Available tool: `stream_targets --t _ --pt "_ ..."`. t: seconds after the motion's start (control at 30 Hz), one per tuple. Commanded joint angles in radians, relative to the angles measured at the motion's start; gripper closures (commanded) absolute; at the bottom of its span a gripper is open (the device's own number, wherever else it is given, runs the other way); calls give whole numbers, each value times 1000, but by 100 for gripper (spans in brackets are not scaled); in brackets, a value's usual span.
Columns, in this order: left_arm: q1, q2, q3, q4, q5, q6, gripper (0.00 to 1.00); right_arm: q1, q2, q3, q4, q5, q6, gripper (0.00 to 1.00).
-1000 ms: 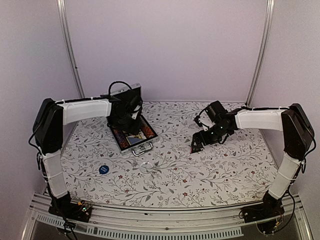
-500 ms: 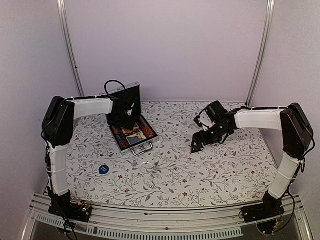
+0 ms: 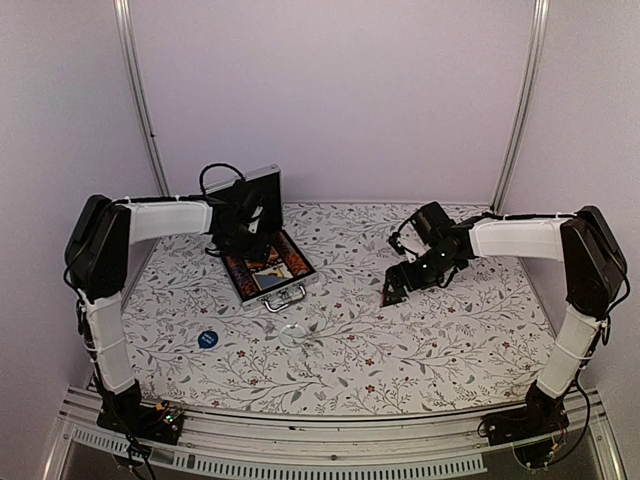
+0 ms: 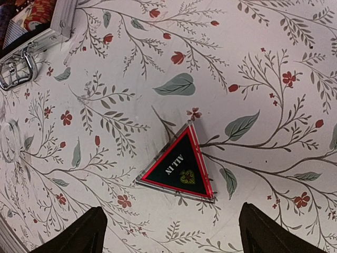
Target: Pack up texas hold em set
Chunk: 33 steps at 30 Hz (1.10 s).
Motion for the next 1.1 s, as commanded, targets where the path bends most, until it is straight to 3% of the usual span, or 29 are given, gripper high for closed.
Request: stream_targets --t 0.0,0.27,0.5,0.83,1.07 --pt "-29 -124 -89 71 122 -16 19 -5 6 26 5 -20 0 9" --pt "-133 -305 -286 103 178 -69 9 -5 -13 7 24 -22 2 9" --pt "-227 -398 -414 82 127 -147 4 -4 -17 -6 41 -29 12 9" --pt "-244 -512 -587 23 48 -274 2 -3 -36 -33 60 -16 24 9" --pt "-183 -574 -684 -6 27 -340 0 -4 -38 -46 96 -37 28 8"
